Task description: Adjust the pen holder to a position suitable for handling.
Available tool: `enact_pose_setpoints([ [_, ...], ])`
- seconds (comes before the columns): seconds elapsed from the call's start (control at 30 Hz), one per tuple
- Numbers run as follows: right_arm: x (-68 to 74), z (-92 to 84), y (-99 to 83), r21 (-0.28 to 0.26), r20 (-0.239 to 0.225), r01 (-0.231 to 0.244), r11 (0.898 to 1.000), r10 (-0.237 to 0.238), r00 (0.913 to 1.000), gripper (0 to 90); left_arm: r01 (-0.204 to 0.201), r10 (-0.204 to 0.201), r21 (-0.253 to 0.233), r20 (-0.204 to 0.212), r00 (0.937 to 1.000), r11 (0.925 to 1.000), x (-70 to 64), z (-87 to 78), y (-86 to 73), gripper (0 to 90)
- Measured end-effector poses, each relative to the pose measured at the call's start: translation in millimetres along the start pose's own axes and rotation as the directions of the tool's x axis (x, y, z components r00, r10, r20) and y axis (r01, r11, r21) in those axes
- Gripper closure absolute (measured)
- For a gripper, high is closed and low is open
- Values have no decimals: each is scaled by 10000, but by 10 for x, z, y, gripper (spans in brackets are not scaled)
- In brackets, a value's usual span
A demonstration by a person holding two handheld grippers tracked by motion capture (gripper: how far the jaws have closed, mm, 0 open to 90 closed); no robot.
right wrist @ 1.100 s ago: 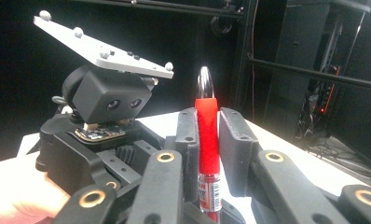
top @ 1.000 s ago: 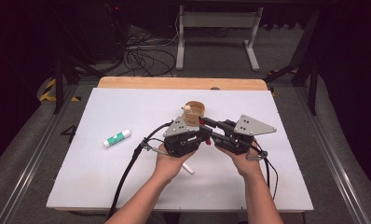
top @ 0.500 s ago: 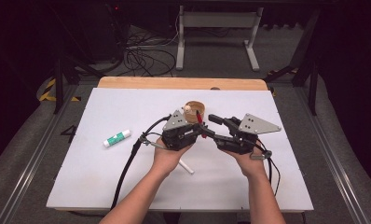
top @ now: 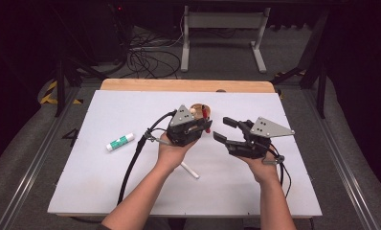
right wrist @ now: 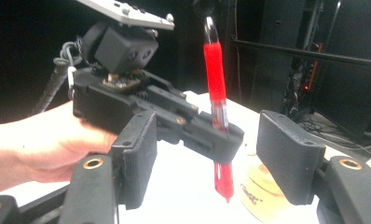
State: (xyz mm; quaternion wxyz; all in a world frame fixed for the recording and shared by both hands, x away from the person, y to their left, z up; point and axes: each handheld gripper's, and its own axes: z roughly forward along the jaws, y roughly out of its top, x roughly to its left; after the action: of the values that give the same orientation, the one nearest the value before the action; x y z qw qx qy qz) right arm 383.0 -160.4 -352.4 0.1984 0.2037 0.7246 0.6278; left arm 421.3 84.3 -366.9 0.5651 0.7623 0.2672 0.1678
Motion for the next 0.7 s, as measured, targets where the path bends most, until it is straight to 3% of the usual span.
enact_pose_setpoints([
  [0.7,-126,-205,-39,108,732,-534,9985,525,9959,274,-212,207,-38,-1039,9944,9998,285,149,213,791],
])
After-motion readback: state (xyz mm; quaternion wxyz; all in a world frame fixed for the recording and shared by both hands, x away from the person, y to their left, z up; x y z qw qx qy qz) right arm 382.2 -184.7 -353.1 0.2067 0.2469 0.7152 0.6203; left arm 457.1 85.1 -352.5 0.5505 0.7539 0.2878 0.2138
